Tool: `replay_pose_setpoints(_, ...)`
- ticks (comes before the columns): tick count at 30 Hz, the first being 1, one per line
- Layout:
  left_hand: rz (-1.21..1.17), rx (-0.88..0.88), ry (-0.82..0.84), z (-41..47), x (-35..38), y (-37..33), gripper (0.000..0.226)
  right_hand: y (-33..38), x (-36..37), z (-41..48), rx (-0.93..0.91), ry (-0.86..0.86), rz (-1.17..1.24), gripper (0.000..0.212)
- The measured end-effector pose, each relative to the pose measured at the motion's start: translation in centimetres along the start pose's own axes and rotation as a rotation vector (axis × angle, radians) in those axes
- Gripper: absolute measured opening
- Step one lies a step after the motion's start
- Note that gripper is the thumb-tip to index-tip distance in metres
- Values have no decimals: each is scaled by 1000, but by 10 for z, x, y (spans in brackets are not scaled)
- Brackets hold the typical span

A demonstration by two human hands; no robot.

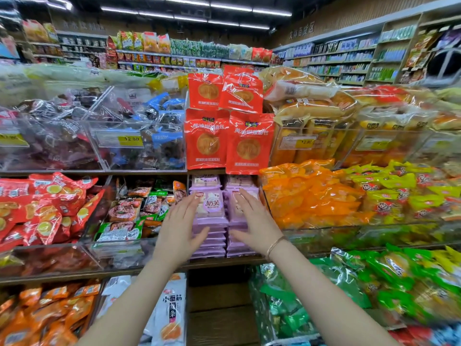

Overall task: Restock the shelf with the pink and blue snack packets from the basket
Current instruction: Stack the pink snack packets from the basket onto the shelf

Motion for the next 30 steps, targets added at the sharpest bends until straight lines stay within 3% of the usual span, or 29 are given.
replay_pose_setpoints(3, -155, -165, -111, -36, -22, -10, 49, 10, -17, -49, 84, -89, 263, 63)
replay_pose_setpoints(6, -349, -423, -139, -104, -23, -13, 27, -6, -7, -112, 261, -66, 428, 45)
replay_pose_setpoints(8, -393, -598, -20, -160, -3, -15, 22, -27, 12, -153, 426, 4, 498, 35)
replay_pose_setpoints(12, -450, -820, 411, -287, 48, -44, 22, -68, 66, -243, 714, 244, 563, 33)
replay_pose_setpoints(16, -354, -886, 862, -411, 68, -78, 21, -92, 96, -341, 885, 353, 555, 24)
replay_pose_setpoints(18, -306, -899, 980, -458, 63, -92, 18, -98, 104, -395, 938, 400, 494, 19)
replay_pose_setpoints(23, -250, -1074, 1063, -539, 28, -105, 17, -100, 115, -529, 1001, 620, 333, 20)
replay_pose_setpoints(30, -147, -1074, 1138, -603, -10, -129, 19, -99, 105, -673, 963, 837, 144, 26)
Point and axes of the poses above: each hand's wrist, its own z-axis towards the middle knuckle, its own x-axis out of the palm, y = z × x, the point moved 9 cm from there along z, towards the middle knuckle, and after that the axes turned 11 degrees about -y, right-handed, at the moved point
